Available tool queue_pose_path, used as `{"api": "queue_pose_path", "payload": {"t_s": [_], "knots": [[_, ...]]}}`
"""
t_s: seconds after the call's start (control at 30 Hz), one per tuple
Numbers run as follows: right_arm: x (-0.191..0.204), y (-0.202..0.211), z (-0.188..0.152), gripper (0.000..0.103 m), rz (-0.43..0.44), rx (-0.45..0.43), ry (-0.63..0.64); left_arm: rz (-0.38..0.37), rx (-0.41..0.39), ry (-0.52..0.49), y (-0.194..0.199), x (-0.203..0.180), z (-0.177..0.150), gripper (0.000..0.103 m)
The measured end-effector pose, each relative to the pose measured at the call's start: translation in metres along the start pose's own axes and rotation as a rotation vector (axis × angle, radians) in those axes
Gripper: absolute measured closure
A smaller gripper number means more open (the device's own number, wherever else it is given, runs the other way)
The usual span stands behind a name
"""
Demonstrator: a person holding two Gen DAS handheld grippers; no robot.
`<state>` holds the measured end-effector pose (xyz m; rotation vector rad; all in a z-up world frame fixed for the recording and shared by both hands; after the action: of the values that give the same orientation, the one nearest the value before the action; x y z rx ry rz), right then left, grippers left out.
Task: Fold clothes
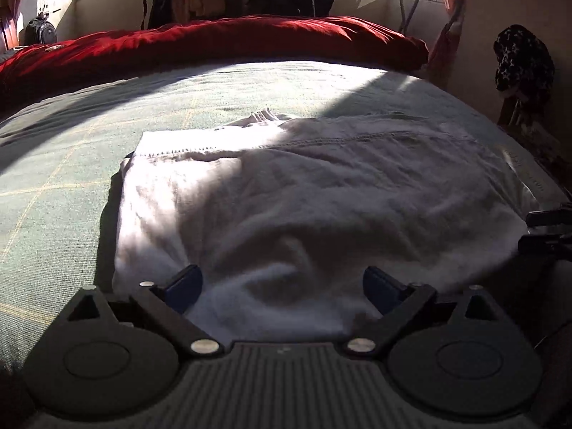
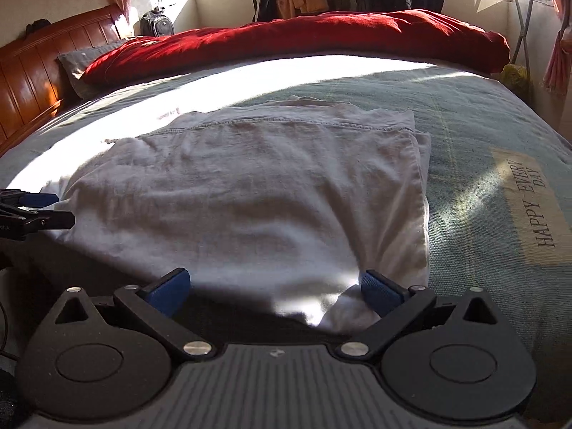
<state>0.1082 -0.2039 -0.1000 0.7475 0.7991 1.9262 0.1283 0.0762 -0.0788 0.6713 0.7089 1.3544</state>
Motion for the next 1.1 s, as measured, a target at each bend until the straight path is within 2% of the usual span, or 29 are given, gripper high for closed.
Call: {"api": "queue_pose_path", "payload": {"t_s": [0.1,0.2,0.3,0.4,0.43,0.57,0.67,0.83,0.87,1.0,1.1], "knots": [[-0.021,0.017,0.02,0.0,0.045,-0.087,-0.067,-0.037,-0.042,0.033,0.005,-0.007,0.014,0.007],[-0.053,0.022,0.029,0.0,0.109,-0.122,-0.168,-0.089,-0.049,0.048,0.004,-0.016,0.019,0.007],[-0.082,0.014,0.025,0.0,0.211,-0.109,-0.289,-0.082,-0.025,0.031,0.002,-0.025,0.015,0.007],[-0.091,0.011,0.017,0.0,0.341,-0.115,-0.351,-0.064,-0.01,0.032,0.002,-0.028,0.013,0.007],[-0.092,0.011,0.015,0.0,0.371,-0.12,-0.359,-0.059,-0.005,0.037,0.002,-0.028,0.013,0.007],[-0.094,0.016,0.016,0.0,0.381,-0.156,-0.343,-0.043,0.011,0.065,-0.002,-0.029,0.018,0.007],[-0.096,0.017,0.024,0.0,0.429,-0.176,-0.304,-0.05,0.022,0.065,-0.005,-0.037,0.021,0.007],[-0.106,-0.001,0.032,0.0,0.435,-0.149,-0.308,-0.026,0.042,0.033,-0.012,-0.053,0.027,0.007],[-0.109,-0.002,0.032,0.0,0.45,-0.153,-0.32,-0.023,0.046,0.028,-0.013,-0.055,0.027,0.007],[-0.122,-0.005,0.029,0.0,0.615,-0.188,-0.395,-0.013,0.058,0.01,-0.017,-0.064,0.03,0.007],[-0.126,-0.01,0.025,0.0,0.635,-0.159,-0.437,-0.004,0.059,0.0,-0.019,-0.071,0.033,0.007]]}}
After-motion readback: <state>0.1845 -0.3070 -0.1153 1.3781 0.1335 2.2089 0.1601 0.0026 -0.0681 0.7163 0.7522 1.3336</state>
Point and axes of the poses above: each gripper's, at about its wrist camera, not at the fingertips, and y roughly against the way its jaws point, x to its left, z to its top, the point moved 4 cm from there along -y, roughly the way its jaws point, and after that the axes turned 9 degrees about x, right-handed, at the moved point
